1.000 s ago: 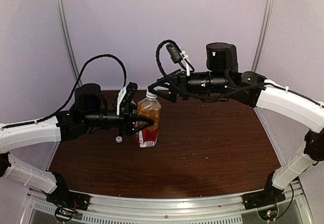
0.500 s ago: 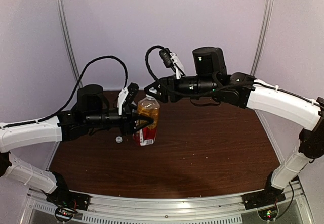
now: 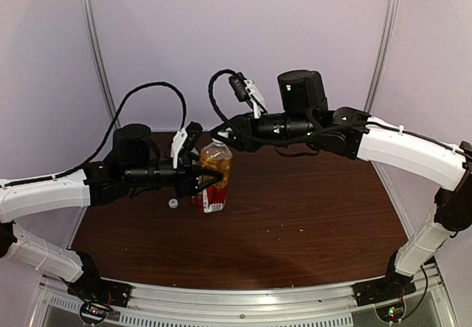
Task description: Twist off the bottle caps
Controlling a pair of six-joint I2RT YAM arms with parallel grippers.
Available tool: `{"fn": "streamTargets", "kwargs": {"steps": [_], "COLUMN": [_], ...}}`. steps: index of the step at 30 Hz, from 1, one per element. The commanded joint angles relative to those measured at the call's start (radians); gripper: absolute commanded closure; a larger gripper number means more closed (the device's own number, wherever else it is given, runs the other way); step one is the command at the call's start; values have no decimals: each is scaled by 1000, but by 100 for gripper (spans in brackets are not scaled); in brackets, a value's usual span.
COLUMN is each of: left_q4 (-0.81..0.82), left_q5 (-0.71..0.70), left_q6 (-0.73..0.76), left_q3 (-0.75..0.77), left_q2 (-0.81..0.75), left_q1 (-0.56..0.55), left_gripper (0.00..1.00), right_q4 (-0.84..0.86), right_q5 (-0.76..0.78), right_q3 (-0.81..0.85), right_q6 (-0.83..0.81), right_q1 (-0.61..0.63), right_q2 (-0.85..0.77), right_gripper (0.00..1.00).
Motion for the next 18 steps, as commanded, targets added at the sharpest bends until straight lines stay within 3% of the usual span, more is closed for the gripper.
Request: {"fn": "streamTargets", "kwargs": {"steps": [1, 5, 12, 15, 18], "left_q4": [45, 69, 298, 337, 330], "left_q5": [10, 117, 510, 564, 562], "left_q6": [17, 24, -88, -120, -115], "left_q3": [22, 17, -29, -35, -38], "left_q2": [-14, -21, -29, -23, -24], "left_q1": [-4, -4, -4, -4, -4], "left_gripper": [66, 66, 66, 66, 66], "right_q4": [49, 66, 13, 7, 18], "right_q5": [-49, -207, -674, -818, -829], "right_q3": [-16, -23, -5, 21, 20], "right_q6": [-62, -137, -398, -408, -402], "right_q1": [-8, -43, -79, -98, -102], "right_q2": [-23, -21, 4, 37, 44], "right_gripper": [84, 87, 81, 79, 75]}}
